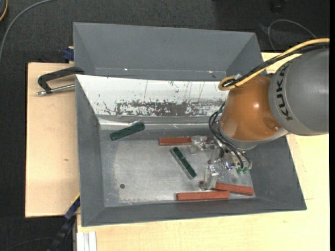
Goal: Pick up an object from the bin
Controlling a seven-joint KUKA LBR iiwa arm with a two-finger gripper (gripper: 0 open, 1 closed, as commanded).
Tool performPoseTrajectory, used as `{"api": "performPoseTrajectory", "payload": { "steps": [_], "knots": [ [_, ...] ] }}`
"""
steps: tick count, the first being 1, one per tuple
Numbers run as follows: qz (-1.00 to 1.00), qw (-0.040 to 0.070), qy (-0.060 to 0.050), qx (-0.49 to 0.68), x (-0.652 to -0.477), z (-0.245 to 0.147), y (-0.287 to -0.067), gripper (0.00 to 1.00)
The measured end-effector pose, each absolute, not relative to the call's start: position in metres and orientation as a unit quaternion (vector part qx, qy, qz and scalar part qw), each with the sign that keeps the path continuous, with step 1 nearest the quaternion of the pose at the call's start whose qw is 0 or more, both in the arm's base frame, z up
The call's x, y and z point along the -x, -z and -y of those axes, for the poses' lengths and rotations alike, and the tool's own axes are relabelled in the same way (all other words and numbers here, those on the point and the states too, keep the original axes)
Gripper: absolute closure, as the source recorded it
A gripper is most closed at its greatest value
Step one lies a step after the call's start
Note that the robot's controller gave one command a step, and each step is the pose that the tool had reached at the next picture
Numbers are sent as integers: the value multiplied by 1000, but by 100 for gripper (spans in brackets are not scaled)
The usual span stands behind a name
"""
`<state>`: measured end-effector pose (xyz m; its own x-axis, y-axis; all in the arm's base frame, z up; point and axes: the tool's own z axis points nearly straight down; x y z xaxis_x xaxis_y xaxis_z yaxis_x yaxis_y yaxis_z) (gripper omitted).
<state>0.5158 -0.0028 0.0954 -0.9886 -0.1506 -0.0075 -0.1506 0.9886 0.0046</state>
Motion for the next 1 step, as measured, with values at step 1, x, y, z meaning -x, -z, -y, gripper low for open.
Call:
{"api": "performPoseTrajectory", "payload": {
  "steps": [1],
  "knots": [
    [-998, 0, -1, -70, -506, -4, -70, 0]
  ]
}}
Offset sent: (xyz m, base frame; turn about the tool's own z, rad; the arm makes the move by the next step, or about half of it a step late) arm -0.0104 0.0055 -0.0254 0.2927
